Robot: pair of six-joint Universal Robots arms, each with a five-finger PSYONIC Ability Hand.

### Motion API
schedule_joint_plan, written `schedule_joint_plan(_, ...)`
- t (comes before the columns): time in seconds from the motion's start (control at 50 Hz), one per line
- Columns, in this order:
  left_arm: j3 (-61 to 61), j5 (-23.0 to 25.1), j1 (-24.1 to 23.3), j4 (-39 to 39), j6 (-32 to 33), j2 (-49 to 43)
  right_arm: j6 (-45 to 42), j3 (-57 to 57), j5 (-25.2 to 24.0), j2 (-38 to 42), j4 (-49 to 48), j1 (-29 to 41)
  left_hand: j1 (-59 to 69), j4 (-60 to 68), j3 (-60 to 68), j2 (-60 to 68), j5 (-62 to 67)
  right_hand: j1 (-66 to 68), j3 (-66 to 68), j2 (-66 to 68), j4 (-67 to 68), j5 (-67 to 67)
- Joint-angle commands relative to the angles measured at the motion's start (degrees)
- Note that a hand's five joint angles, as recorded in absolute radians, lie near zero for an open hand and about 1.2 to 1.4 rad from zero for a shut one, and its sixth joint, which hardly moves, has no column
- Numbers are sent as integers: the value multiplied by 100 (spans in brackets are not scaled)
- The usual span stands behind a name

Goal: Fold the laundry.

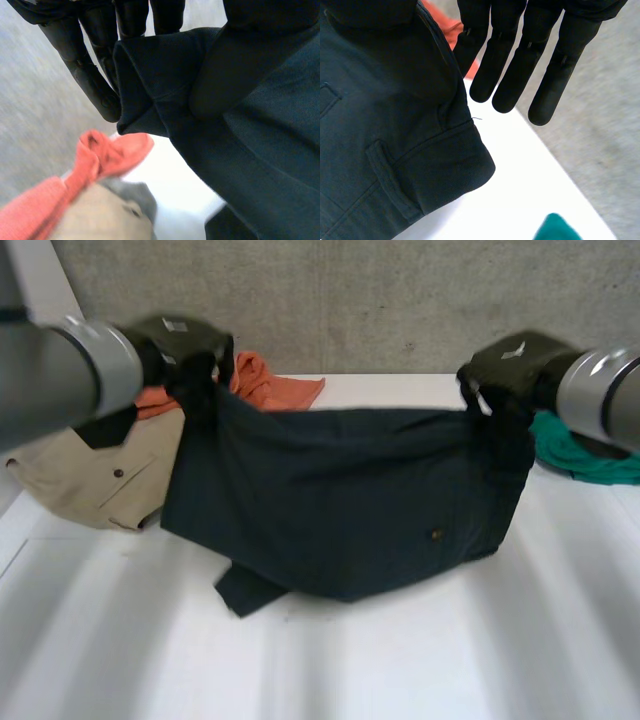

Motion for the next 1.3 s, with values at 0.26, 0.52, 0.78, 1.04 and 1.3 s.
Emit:
schedule_joint_plan(0.26, 2613, -1329, -330, 3847, -151, -995, 1672, -1750, 1419, 813, -3918, 326, 1388, 1131, 1192, 1137, 1375, 1712, 1162, 1273, 1130, 1161)
schedule_joint_plan(0.52, 276, -723, -75, 4175, -608, -9, 1743, -794, 892, 470, -3842, 511, 1388, 1131, 1192, 1137, 1375, 1712, 1162, 1273, 1130, 1161)
schedule_joint_plan(0.78, -3003, -723, -233, 3894, -459, -545, 751, 2133, 321, 1155, -3859, 335, 1388, 1131, 1192, 1137, 1375, 1712, 1162, 1273, 1130, 1161)
schedule_joint_plan(1.04, -4269, -750, -611, 2787, 77, 25, -709, 2776, 119, 831, -1559, 28, 1388, 1131, 1192, 1137, 1375, 1712, 1162, 1273, 1130, 1161)
schedule_joint_plan(1.3, -5157, -442, -980, 556, 410, 781, -2298, 3531, -268, -584, 1105, -569, 1388, 1131, 1192, 1137, 1375, 1712, 1162, 1273, 1130, 1161)
